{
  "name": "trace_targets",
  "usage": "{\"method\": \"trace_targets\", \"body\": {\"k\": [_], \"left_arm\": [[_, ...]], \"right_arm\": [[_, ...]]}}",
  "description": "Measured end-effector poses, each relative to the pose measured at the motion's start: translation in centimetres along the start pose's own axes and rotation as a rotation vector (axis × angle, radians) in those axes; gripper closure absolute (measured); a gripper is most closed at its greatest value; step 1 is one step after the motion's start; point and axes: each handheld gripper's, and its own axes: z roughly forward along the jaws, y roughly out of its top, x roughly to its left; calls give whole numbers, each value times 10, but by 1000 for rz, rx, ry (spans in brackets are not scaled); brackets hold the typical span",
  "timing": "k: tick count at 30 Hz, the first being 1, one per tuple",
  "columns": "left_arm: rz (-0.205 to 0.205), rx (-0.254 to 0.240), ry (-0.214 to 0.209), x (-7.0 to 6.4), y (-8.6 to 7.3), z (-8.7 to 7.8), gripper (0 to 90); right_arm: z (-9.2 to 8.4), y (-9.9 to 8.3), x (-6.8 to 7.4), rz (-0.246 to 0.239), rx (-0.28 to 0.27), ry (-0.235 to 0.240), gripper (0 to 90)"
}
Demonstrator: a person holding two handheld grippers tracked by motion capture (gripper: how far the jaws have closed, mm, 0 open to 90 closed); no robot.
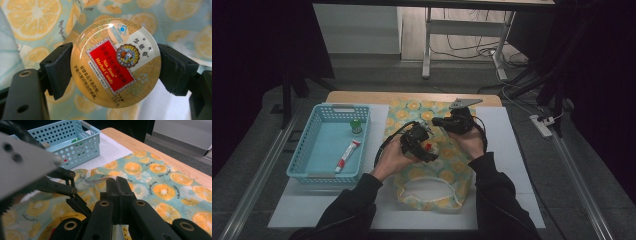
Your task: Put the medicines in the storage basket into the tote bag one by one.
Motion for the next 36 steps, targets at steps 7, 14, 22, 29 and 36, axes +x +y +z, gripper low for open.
{"method": "trace_targets", "body": {"k": [7,14,22,29,36], "left_arm": [[-13,11,17,9,0,17,206],[-16,28,37,16,2,34,206],[2,53,77,18,-1,47,205],[-17,42,81,19,-5,56,186],[-49,-13,43,17,-3,41,104]], "right_arm": [[1,-3,-7,19,-5,0,900],[4,-7,-11,30,-1,-6,900],[7,-11,-14,35,10,-17,900],[9,-13,-14,33,18,-23,900],[6,-11,-14,30,5,-22,900]]}}
